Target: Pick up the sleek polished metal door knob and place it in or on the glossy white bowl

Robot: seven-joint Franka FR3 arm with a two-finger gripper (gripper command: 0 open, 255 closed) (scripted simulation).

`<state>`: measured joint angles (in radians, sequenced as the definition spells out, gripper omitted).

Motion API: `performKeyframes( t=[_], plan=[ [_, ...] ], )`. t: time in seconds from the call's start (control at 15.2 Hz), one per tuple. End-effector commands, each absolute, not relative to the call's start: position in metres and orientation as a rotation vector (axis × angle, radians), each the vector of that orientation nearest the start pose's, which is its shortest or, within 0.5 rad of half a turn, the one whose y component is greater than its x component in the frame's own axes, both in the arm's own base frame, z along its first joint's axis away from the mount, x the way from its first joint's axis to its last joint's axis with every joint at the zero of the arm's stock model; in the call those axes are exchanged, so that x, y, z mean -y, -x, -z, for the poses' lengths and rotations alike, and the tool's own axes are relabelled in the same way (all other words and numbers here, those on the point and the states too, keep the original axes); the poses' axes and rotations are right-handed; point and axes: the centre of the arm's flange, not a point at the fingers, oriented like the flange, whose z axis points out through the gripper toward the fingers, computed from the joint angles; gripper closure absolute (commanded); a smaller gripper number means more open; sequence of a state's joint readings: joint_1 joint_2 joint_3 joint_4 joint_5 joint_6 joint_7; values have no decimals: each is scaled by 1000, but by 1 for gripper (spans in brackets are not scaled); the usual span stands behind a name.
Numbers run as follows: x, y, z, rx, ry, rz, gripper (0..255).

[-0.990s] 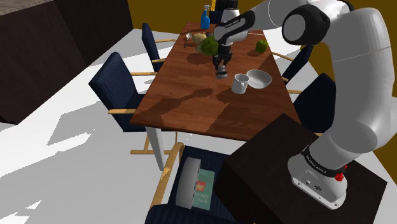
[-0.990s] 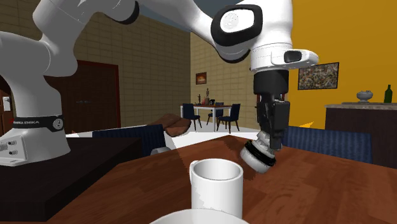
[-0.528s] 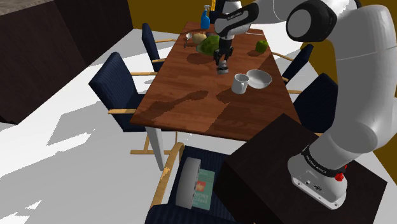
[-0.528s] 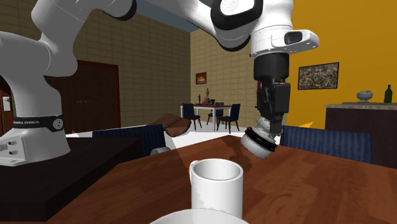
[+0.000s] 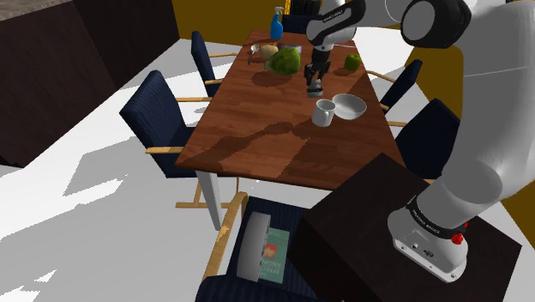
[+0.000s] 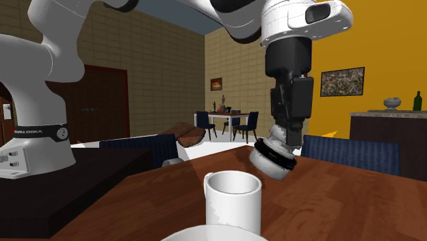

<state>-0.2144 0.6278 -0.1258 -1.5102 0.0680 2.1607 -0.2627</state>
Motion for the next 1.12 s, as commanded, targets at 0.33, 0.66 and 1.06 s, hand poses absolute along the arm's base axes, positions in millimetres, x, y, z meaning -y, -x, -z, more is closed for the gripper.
performKeyframes(
  t=[0.33, 0.66, 1.06],
  plan=[
    [304, -630, -305, -140, 3162, 35, 255],
    [362, -599, -306, -140, 3162, 35, 255],
    [396, -580, -291, -140, 3162, 35, 255]
  ],
)
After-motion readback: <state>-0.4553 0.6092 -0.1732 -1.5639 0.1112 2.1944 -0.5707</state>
